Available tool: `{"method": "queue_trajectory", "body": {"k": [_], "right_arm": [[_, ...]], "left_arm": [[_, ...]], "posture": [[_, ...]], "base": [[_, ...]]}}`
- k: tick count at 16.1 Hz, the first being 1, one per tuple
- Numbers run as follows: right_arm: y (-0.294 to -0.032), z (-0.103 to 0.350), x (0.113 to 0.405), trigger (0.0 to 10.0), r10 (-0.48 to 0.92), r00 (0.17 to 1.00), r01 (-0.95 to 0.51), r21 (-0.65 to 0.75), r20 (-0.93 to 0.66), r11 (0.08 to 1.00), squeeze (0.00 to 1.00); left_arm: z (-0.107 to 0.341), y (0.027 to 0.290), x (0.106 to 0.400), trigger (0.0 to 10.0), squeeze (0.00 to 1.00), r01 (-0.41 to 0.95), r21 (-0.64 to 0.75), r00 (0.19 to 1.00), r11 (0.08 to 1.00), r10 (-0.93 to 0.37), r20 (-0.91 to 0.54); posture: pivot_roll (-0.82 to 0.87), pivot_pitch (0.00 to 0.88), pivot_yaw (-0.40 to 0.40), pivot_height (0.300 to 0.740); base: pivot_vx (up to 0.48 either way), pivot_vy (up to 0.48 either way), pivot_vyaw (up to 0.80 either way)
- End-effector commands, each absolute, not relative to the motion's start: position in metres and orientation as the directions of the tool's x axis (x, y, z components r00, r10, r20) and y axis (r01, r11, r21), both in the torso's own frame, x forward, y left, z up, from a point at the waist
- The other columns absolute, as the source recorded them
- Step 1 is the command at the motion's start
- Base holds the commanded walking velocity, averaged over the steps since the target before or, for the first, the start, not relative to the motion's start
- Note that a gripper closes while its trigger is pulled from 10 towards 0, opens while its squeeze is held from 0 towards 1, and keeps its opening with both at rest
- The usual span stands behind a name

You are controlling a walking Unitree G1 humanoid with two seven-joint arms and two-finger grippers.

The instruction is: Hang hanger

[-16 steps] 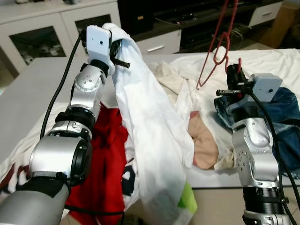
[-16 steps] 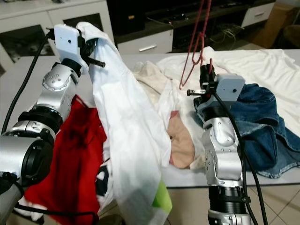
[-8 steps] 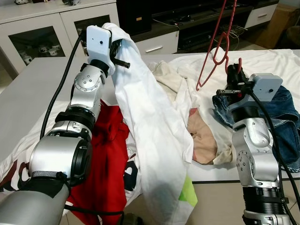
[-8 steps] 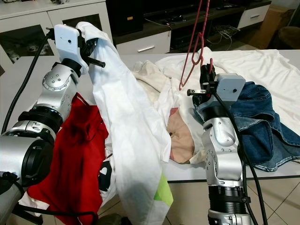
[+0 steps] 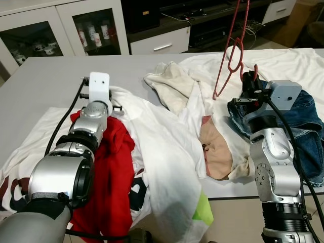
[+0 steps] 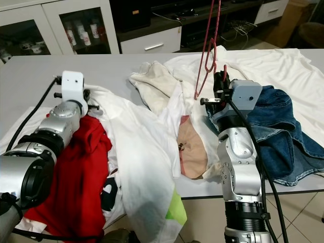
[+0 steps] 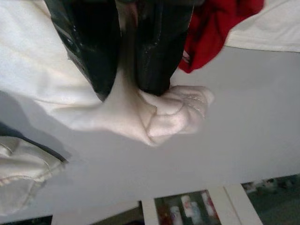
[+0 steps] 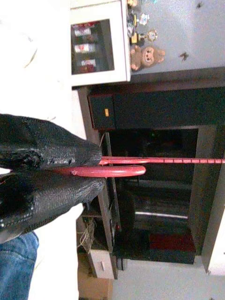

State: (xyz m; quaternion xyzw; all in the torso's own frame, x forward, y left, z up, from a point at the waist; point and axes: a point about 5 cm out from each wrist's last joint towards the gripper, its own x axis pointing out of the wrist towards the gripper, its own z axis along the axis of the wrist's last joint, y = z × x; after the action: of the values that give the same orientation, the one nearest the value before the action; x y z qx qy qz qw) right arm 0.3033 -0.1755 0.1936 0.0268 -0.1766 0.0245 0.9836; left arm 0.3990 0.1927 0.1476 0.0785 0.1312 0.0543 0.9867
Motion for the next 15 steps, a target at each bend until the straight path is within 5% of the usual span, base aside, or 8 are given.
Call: {"method": "queue_trajectory", "body": {"k": [1,2,3,4,5,6,7,15], "right_arm": [[-0.174,0.198,0.302,10.0,0.044,0.931,-0.066,0.048,0.362,0.997,0.0],[-0.174,0.198,0.302,10.0,0.045,0.932,-0.067,0.048,0.36,0.997,0.0],[-0.174,0.197,0.301,10.0,0.048,0.933,-0.069,0.047,0.356,0.997,0.0],[-0.174,0.194,0.301,10.0,0.055,0.94,-0.072,0.037,0.337,0.997,0.0],[-0.174,0.192,0.301,10.0,0.058,0.944,-0.073,0.034,0.325,0.997,0.0],[-0.173,0.187,0.302,10.0,0.07,0.953,-0.08,0.019,0.295,0.997,0.0],[-0.169,0.182,0.302,10.0,0.101,0.959,-0.107,0.008,0.265,0.994,0.0],[-0.167,0.181,0.304,10.0,0.132,0.962,-0.134,-0.008,0.241,0.991,0.0]], "left_arm": [[0.146,0.189,0.399,10.0,0.0,-0.081,0.155,0.956,0.985,0.121,-0.267],[0.143,0.187,0.398,10.0,0.0,-0.05,0.166,0.959,0.985,0.094,-0.266],[0.143,0.186,0.398,10.0,0.69,-0.022,0.214,0.966,0.977,0.076,-0.249],[0.145,0.186,0.397,10.0,1.0,0.001,0.344,0.978,0.939,0.072,-0.197],[0.146,0.188,0.396,10.0,1.0,-0.014,0.348,0.982,0.937,0.078,-0.171],[0.146,0.187,0.394,10.0,0.82,-0.027,0.305,0.99,0.952,0.067,-0.122],[0.15,0.179,0.389,10.0,0.0,0.007,0.233,1.0,0.973,-0.011,0.016],[0.125,0.184,0.358,10.0,0.0,-0.039,0.091,0.995,0.995,0.031,0.091]], "posture": [[0.04,0.006,0.074,0.74],[0.04,0.006,0.074,0.74],[0.04,0.006,0.074,0.74],[0.04,0.008,0.075,0.74],[0.04,0.008,0.075,0.74],[0.05,0.009,0.071,0.74],[0.05,0.008,0.067,0.74],[0.07,0.012,0.051,0.74]], "base": [[0.0,0.0,0.0],[0.0,0.0,0.0],[0.0,0.0,0.0],[0.0,0.0,0.0],[0.0,0.0,0.0],[0.0,0.0,0.0],[0.0,0.0,0.0],[0.0,0.0,0.0]]}}
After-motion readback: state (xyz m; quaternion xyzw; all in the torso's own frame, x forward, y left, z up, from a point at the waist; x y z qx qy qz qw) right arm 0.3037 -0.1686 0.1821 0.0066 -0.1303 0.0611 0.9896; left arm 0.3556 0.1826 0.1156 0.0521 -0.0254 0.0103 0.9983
